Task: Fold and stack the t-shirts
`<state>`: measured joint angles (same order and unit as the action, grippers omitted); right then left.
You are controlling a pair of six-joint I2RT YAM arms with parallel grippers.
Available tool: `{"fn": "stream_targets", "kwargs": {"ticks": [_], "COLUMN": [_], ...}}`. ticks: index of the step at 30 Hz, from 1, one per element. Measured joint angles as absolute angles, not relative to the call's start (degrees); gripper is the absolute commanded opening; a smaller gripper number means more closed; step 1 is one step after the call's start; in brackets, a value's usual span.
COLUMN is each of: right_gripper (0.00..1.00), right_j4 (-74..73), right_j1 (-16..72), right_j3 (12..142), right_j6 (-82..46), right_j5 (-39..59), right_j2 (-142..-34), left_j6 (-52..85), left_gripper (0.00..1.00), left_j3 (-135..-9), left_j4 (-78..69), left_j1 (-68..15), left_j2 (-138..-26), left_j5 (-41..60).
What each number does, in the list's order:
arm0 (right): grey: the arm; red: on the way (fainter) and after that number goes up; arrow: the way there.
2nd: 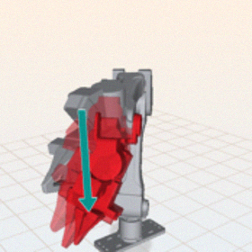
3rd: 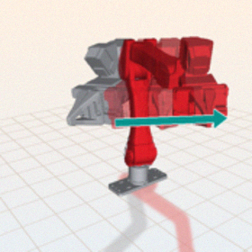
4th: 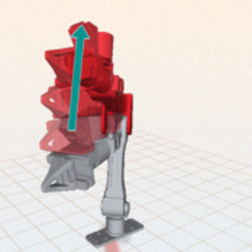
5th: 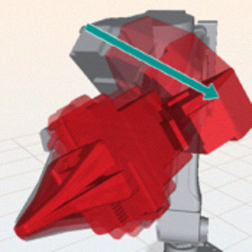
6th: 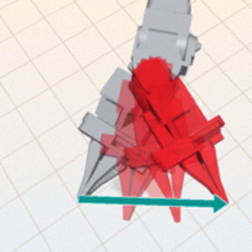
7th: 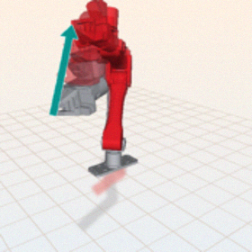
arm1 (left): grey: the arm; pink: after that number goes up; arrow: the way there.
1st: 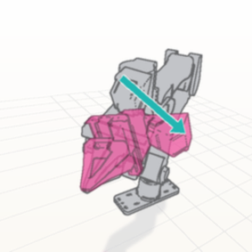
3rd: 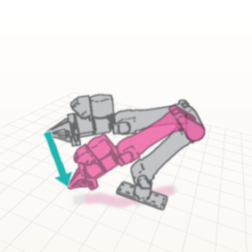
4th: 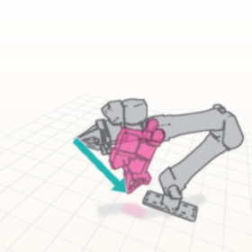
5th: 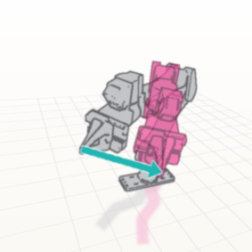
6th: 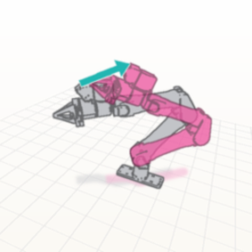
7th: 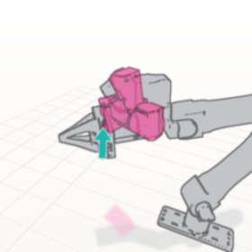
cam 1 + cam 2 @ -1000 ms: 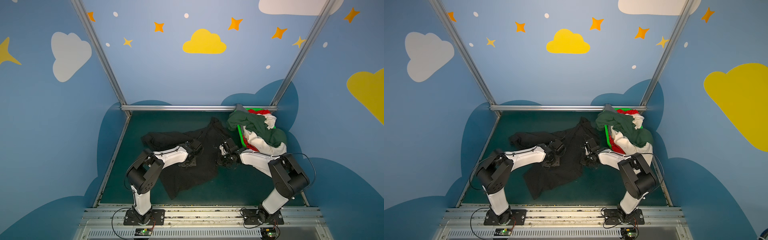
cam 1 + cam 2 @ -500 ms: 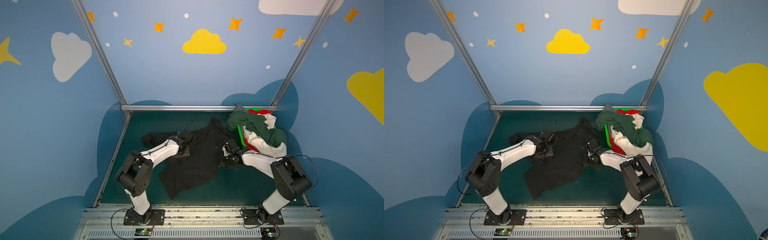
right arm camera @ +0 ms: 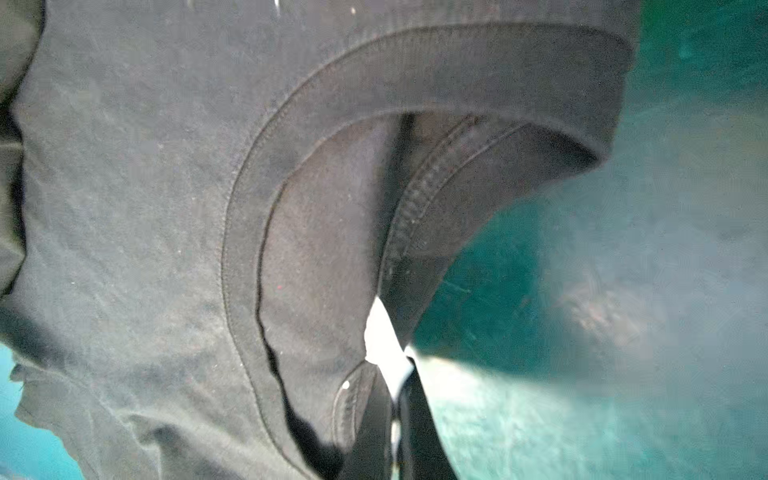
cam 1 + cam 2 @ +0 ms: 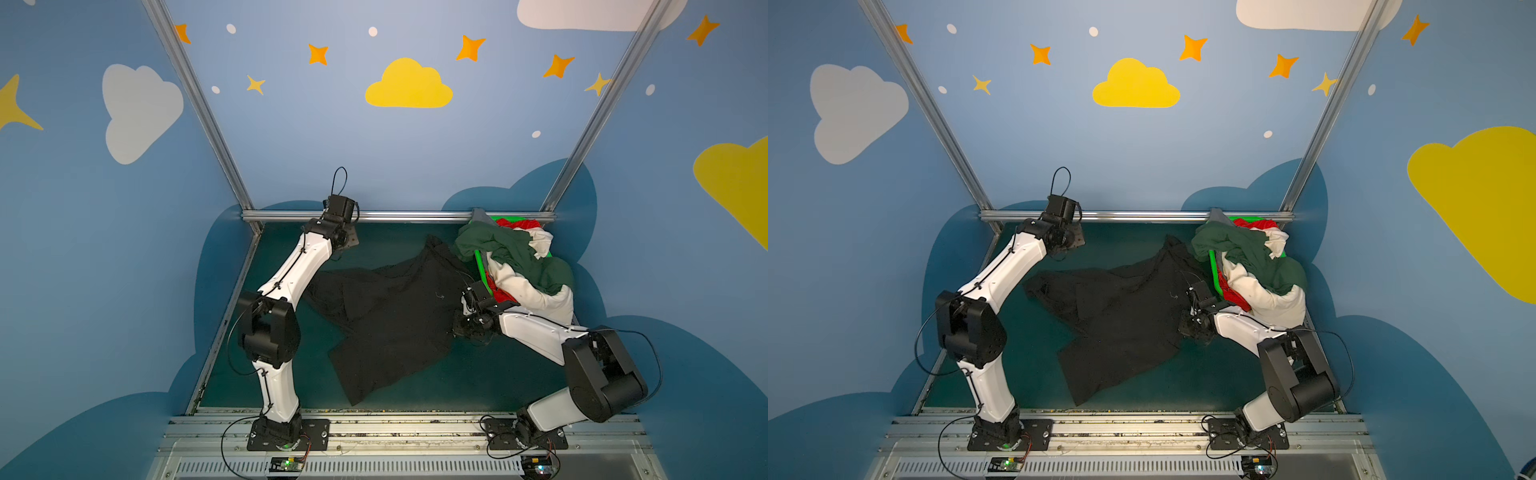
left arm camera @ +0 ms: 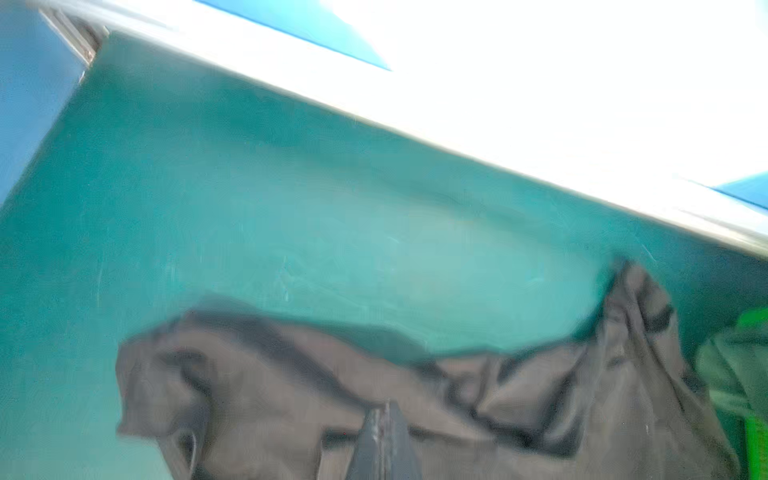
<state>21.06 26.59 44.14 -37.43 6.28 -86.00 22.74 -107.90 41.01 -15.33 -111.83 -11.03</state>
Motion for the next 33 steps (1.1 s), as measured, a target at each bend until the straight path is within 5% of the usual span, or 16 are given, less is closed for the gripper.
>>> {"fn": "stream_targets", "kwargs": {"ticks": [2, 7, 9, 18, 33], "right_gripper": [0.0, 0.0, 0.0, 0.0, 0.0], "right_j4": [21.7, 23.4, 24.3, 27.4, 27.0], "right_j1": [26.4, 25.4, 24.3, 20.3, 19.2], "right_j3": [44.1, 44.1, 44.1, 44.8, 44.9], "right_j6": [-37.2, -36.4, -35.9, -33.3, -32.6], "right_j5": [5.9, 5.1, 4.8, 4.0, 6.7], "right_j2": [-85.1, -83.5, -83.5, -83.1, -83.0], "left_j6": [21.9, 21.6, 22.5, 26.9, 27.6], "left_gripper": [0.07, 0.49, 0.58, 0.59, 0.6], "left_j3": [-113.7, -110.8, -103.5, -74.6, -74.2], "left_j4": [43.3, 44.3, 42.9, 35.2, 32.0], "left_j1": [-14.5, -14.3, -15.1, -20.0, -24.0], "left_j2": [-115.9, -117.0, -114.6, -101.2, -107.5], "left_j5": [-10.3, -4.9, -2.2, 3.0, 0.2]}}
